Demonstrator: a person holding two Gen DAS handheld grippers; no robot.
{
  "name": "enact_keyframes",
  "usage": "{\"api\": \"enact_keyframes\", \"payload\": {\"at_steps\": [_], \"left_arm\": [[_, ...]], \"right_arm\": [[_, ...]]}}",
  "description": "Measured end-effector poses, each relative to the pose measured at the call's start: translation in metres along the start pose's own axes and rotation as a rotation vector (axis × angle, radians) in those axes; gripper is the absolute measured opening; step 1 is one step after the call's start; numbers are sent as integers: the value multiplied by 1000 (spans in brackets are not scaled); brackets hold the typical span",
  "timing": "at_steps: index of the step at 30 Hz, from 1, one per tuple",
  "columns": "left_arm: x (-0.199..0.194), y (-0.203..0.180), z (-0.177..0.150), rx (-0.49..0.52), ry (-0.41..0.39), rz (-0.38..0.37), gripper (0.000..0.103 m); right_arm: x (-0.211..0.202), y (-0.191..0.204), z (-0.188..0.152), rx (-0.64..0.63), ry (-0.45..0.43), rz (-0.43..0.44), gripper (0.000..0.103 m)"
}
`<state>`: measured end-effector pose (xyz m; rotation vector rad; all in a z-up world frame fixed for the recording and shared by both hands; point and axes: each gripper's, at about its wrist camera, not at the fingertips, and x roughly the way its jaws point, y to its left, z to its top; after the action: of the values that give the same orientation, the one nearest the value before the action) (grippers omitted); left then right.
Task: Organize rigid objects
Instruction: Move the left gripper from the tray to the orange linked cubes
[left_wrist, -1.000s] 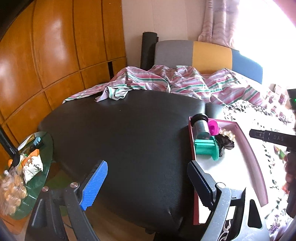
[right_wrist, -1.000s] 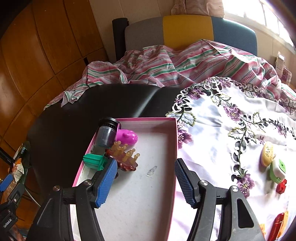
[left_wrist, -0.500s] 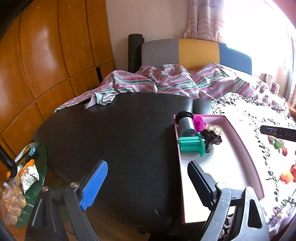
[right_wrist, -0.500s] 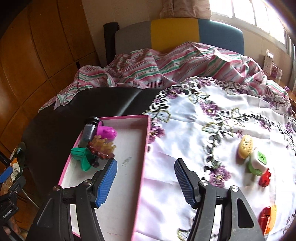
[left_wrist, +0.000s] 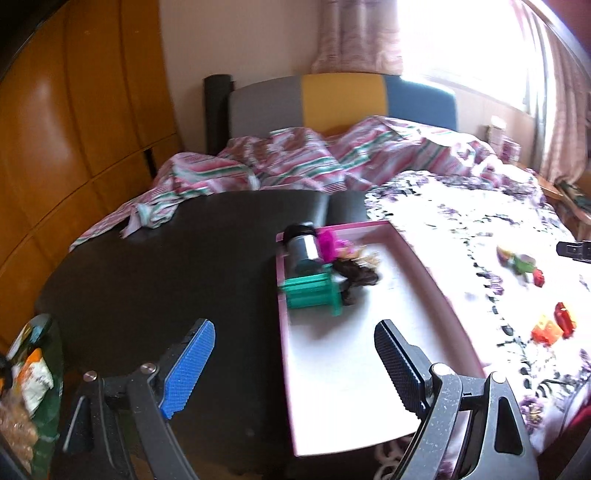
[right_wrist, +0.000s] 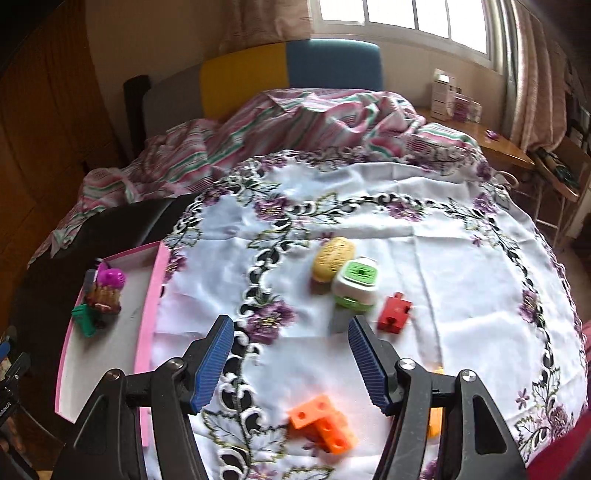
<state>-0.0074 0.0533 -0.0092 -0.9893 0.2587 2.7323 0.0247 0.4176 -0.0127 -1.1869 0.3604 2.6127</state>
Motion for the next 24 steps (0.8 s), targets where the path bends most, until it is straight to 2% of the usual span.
{"api": "enact_keyframes", "payload": {"at_steps": [6,10,13,14,18,21,22,24], "left_arm": [[8,-38,16,53,9,-140,88],[16,-78,25,124,32,-243,86],[26,-119,24,198,78,-347,79],[30,-133,22,220,96,-383,77],[43,-191,12,281,174,-524,76],[43,-235,4,349,183,-600,78],[44,-248,2,379,184,-615,80],[45,-269,-2,433,177,-648,91]], "right_arm": [[-11,-75,-10,185,-13,-111,65],[-15,-115,-24,331,-44,-166,65],[-9,-143,-39,501,-43,-113,65],[-9,-148,-41,532,-38,-123,65],[-14,-153,-42,559,-75,-118,66],[-11,-148,-40,540,-64,-107,66],[-11,-147,-40,533,-63,-108,66],[-10,-145,-40,527,-60,-97,66]]}}
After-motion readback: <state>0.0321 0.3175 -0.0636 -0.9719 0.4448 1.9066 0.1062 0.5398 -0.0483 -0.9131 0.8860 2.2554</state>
